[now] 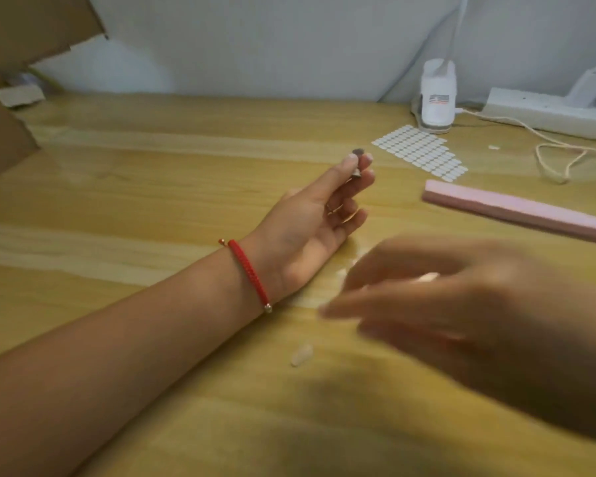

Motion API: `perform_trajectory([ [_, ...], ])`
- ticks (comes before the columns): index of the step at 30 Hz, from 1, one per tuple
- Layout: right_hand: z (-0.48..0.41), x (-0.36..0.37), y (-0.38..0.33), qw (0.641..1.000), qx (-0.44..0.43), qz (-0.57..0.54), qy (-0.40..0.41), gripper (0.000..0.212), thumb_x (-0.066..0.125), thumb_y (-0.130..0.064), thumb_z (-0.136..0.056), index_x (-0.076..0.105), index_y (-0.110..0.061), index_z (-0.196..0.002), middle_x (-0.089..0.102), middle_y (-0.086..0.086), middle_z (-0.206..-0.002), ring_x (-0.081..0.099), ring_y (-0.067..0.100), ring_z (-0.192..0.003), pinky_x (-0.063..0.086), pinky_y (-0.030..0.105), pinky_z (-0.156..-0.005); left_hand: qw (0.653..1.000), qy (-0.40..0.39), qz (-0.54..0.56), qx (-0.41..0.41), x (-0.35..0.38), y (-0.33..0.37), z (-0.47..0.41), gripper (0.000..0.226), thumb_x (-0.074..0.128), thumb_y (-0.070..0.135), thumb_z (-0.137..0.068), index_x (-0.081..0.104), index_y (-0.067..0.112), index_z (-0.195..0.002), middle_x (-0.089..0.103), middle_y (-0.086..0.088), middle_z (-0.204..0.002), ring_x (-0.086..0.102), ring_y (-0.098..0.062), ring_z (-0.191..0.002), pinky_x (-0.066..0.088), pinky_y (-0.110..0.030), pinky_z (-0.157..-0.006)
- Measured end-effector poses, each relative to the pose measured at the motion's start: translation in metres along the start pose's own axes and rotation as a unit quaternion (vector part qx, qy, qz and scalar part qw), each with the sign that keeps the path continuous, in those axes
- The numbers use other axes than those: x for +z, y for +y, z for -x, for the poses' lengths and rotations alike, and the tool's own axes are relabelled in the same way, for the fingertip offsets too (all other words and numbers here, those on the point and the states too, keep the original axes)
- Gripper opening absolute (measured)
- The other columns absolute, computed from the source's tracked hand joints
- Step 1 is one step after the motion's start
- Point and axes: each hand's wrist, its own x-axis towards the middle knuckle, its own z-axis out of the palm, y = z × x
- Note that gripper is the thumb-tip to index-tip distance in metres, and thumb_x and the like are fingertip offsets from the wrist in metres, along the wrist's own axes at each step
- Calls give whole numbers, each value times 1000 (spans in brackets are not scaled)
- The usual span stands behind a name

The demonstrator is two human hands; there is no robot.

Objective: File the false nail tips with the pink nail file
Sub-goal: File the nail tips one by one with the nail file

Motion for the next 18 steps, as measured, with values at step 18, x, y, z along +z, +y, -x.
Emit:
perform_trajectory([
  [18,17,-37,25,798,325,-485,150,30,77,-23,-54,81,-24,-84,77,8,-83,75,18,-74,57,17,-67,960,-82,-233,135,5,-17,12,24,69,41,-72,77,29,-91,72,12,-84,61,4,-78,49,-16,-73],
])
